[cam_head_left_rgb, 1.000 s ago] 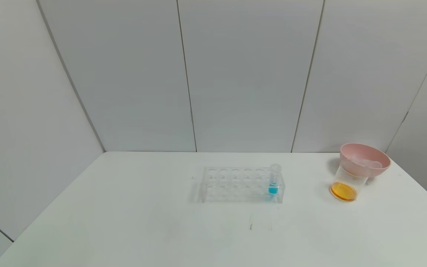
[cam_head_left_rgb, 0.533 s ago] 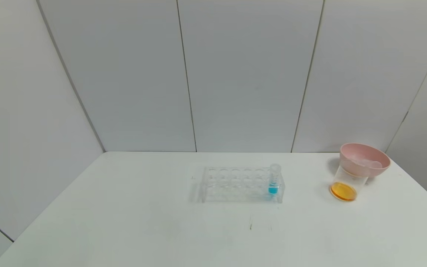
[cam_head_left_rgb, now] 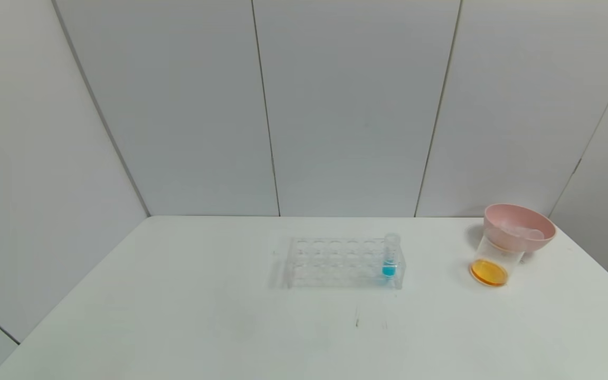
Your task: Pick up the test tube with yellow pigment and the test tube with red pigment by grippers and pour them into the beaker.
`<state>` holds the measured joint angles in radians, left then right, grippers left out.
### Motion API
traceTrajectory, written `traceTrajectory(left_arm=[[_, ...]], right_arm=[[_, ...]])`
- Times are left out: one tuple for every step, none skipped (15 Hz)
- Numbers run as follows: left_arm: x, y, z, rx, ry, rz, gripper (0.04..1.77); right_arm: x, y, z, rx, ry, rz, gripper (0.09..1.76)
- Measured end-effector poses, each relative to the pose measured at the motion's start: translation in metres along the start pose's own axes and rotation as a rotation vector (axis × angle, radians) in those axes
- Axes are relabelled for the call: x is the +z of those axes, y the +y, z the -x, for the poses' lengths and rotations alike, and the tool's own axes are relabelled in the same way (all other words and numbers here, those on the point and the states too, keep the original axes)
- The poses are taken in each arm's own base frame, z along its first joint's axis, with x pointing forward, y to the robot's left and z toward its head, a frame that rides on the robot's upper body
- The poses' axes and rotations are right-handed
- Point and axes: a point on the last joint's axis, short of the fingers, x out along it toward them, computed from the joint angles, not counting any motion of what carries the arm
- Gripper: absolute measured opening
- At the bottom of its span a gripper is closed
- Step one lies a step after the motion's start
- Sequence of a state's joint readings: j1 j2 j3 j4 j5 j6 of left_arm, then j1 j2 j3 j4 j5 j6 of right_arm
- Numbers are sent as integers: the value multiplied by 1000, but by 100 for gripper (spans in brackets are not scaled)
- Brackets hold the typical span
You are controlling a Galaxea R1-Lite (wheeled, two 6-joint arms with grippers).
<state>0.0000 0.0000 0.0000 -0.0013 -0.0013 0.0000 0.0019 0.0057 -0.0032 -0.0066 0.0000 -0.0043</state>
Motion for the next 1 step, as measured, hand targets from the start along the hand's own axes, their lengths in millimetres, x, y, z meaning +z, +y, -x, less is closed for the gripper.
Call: traceTrajectory(left_arm=[[0,0,0,0,0,0,176]], right_arm=[[0,0,0,0,-1,0,170]])
